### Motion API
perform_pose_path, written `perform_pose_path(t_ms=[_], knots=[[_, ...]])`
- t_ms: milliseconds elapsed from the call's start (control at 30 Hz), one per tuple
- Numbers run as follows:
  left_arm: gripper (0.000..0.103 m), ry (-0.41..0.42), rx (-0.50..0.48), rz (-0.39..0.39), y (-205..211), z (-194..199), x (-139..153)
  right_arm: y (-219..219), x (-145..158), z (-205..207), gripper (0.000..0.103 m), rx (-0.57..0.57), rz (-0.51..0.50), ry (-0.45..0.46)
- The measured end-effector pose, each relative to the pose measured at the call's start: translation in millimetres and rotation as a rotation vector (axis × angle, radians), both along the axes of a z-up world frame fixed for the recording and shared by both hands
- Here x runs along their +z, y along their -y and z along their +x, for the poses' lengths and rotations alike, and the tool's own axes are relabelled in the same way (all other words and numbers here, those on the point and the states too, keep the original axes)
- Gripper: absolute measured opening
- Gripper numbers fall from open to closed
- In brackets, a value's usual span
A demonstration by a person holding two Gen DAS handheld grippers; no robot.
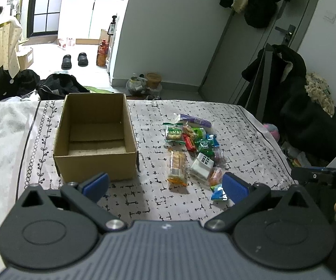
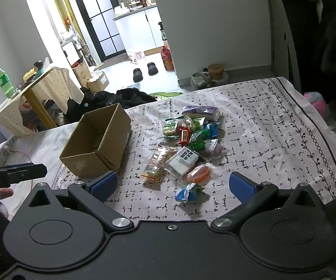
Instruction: Organize snacks
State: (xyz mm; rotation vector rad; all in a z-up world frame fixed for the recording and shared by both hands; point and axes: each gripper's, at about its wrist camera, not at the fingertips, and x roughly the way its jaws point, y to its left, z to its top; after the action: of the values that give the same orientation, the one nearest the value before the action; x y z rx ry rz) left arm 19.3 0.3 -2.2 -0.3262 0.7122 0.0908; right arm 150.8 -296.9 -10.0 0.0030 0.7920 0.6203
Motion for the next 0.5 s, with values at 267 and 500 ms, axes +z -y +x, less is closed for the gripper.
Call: perform_pose_path(t_ms=[267, 500], knots=[[0.103, -0.007, 0.008, -0.005, -7, 6, -7, -9, -7, 6, 0.103, 0.002, -0.02, 0.003], [0.103, -0.015, -0.013, -0.021, -12, 17, -17, -16, -24, 12, 0.102, 0.003, -0.053, -0.021]])
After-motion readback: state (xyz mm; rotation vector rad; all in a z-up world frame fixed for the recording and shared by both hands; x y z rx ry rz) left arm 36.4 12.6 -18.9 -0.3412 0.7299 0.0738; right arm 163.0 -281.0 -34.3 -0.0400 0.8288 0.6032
